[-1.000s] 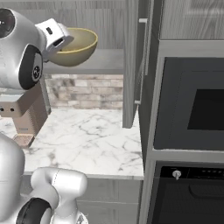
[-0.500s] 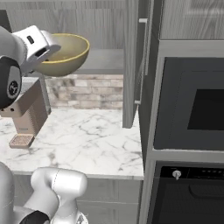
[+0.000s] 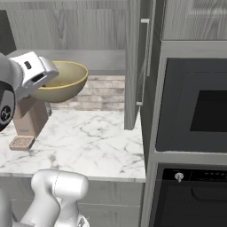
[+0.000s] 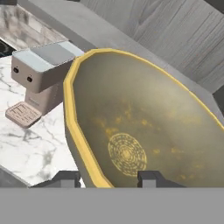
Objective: Move the bowls from the cabinet to the plates on the dining table.
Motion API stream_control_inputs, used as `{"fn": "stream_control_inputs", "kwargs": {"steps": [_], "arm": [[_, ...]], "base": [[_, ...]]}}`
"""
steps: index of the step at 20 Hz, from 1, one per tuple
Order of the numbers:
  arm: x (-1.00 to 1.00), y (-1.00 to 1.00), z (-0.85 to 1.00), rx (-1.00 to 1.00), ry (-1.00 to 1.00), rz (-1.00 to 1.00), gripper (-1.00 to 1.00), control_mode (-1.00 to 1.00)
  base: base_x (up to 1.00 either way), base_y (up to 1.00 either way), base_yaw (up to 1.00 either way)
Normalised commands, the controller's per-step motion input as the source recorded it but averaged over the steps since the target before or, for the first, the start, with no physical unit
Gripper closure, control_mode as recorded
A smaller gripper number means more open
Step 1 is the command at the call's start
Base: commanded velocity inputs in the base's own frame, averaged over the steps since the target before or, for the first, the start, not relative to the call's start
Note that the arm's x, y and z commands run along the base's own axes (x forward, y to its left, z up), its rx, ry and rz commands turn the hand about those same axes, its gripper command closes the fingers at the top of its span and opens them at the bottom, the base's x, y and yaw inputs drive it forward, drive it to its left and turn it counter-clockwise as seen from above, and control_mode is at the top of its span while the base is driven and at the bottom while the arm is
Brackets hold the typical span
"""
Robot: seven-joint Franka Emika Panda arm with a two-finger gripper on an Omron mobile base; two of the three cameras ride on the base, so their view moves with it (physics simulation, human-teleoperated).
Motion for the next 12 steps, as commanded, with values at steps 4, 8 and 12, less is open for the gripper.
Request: {"fn": "stream_control_inputs", "kwargs": {"steps": [4, 8, 12], "arm": [[-0.15, 0.00, -0.59, 0.00, 0.13, 0.02, 1.00, -1.00], [-0.21, 0.00, -0.44, 0.00, 0.09, 0.01, 1.00, -1.00], [-0.42, 0.02, -0.11, 0.00, 0.00, 0.00, 1.00, -1.00]], "base": [[0.00, 0.00, 0.00], [0.00, 0.00, 0.00], [0.00, 0.00, 0.00]]}}
